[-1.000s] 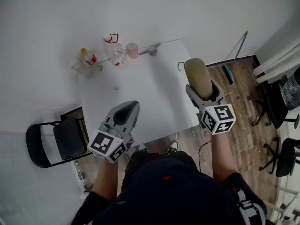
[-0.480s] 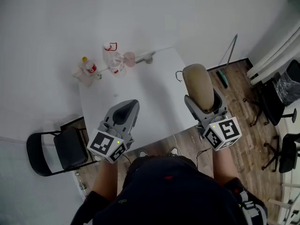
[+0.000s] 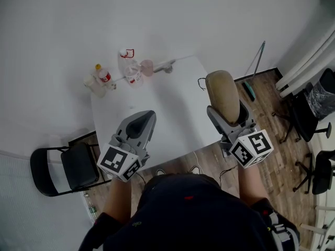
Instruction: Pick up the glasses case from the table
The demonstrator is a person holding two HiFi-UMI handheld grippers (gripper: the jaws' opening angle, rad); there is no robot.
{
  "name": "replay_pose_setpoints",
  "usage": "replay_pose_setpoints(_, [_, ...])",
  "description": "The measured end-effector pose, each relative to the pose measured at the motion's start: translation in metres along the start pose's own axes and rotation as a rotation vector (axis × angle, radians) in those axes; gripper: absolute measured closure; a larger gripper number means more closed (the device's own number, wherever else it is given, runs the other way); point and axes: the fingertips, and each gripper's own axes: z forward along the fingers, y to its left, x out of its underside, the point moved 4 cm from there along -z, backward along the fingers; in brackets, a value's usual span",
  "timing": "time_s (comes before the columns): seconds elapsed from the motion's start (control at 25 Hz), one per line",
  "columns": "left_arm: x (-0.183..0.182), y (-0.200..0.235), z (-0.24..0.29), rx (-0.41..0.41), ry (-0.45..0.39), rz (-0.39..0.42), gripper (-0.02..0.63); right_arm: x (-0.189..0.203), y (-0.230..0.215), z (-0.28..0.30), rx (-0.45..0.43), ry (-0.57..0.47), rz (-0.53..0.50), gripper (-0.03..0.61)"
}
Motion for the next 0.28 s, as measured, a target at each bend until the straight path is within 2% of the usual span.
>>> replay_pose_setpoints(0.28, [-0.0071, -0.0044, -0.0037, -0.008, -0.004, 0.019, 0.591, -0.0047, 0.0021, -0.0040, 0.005, 0.010, -0.023, 0.183])
